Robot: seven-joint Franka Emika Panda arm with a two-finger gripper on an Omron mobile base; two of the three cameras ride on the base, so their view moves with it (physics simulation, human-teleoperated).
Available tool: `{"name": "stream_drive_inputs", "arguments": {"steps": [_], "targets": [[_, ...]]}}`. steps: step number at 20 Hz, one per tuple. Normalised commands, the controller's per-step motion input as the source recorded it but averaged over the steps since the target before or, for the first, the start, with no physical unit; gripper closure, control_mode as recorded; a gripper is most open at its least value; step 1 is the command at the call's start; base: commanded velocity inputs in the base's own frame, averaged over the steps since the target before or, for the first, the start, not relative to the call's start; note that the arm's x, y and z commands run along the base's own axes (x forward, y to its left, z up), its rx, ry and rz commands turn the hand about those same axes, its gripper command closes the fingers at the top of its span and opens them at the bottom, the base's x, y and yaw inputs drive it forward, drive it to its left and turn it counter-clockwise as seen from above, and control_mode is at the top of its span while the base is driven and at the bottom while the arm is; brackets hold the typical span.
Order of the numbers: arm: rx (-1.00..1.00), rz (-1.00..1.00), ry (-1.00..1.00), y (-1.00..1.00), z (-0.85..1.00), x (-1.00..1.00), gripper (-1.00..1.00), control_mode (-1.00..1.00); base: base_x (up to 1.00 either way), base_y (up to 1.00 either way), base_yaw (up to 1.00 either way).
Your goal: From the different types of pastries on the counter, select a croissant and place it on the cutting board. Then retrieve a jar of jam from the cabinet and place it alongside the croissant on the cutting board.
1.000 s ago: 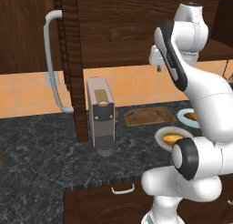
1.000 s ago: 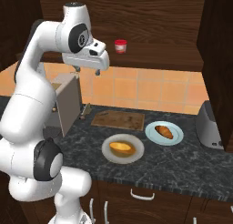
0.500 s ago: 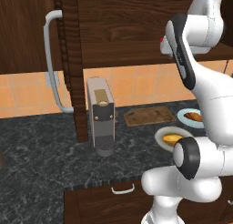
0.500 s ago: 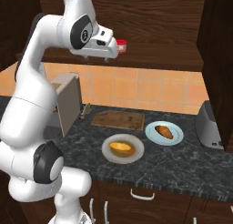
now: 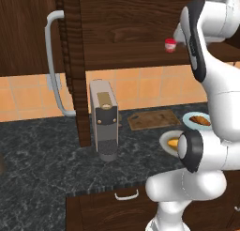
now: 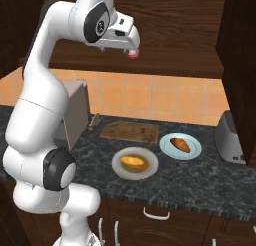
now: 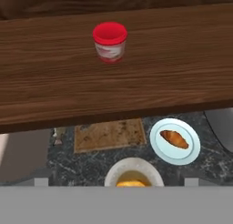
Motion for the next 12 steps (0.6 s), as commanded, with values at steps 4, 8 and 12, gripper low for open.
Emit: {"name": "stream_drive_inputs", "arguments": {"steps": [4, 8, 12], "targets": [[-0.04, -0.01, -0.20, 0.00, 0.00, 0.29, -1.00, -1.00, 0.00, 0.00, 0.00], [-0.03, 0.00, -0.17, 0.00, 0.01, 0.23, -1.00, -1.00, 0.00, 0.00, 0.00], [-0.03, 0.00, -0.16, 0.00, 0.01, 0.17, -1.00, -1.00, 0.00, 0.00, 0.00]]}}
